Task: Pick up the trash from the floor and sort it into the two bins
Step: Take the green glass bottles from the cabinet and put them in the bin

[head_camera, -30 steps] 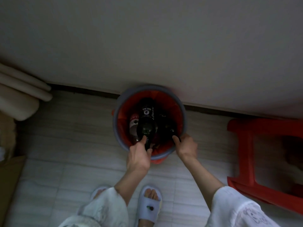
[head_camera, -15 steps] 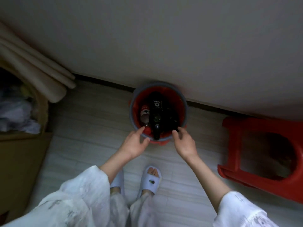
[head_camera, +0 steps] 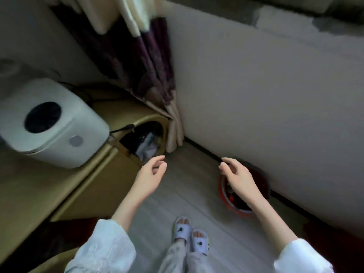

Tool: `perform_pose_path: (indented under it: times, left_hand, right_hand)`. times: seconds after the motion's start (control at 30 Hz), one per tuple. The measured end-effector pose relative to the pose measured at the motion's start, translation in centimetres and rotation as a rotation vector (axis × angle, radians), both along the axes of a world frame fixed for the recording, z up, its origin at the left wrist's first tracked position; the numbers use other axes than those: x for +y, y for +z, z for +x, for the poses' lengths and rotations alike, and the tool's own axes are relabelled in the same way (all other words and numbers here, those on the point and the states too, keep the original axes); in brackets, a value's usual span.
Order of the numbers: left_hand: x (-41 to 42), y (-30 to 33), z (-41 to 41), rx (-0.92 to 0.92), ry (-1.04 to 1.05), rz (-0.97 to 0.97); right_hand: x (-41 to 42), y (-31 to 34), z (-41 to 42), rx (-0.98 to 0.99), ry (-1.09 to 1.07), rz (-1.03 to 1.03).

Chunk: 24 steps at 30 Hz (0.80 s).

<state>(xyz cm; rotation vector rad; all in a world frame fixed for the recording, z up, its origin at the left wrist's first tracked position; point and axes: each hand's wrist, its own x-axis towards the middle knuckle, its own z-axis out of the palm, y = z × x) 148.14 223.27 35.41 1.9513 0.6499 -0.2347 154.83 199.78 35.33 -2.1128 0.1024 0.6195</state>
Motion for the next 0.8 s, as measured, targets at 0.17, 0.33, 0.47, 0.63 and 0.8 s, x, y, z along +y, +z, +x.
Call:
perform_pose_path:
  times: [0.17,0.33,0.47,0.63,0.8]
  left_hand:
    - [6.9,7.6,-7.0,-0.124,0.269,-0.054]
    - [14.3,11.9,-14.1,-0.223,0.473,-0.014]
    - [21.8,13.4,-18.9,-0.274,0.631,0.023]
    - [32.2,13.7,-21.8,-0.335,0.68,0.051]
    - [41.2,13.7,-22.9,-0.406,0.702,0.025]
  right_hand:
    - [8.8,6.2,-1.6,-0.06,0.237,0.053]
    - [18.3,9.8,-4.4,-0.095,0.481,0.123]
    - [26.4,12.2,-6.3,-0.11,0.651,0.131]
    - [38.9,14.7,-8.1,-0.171,0.766,0.162]
    - [51.5,16.5,-10.4,-0.319,0.897,0.127]
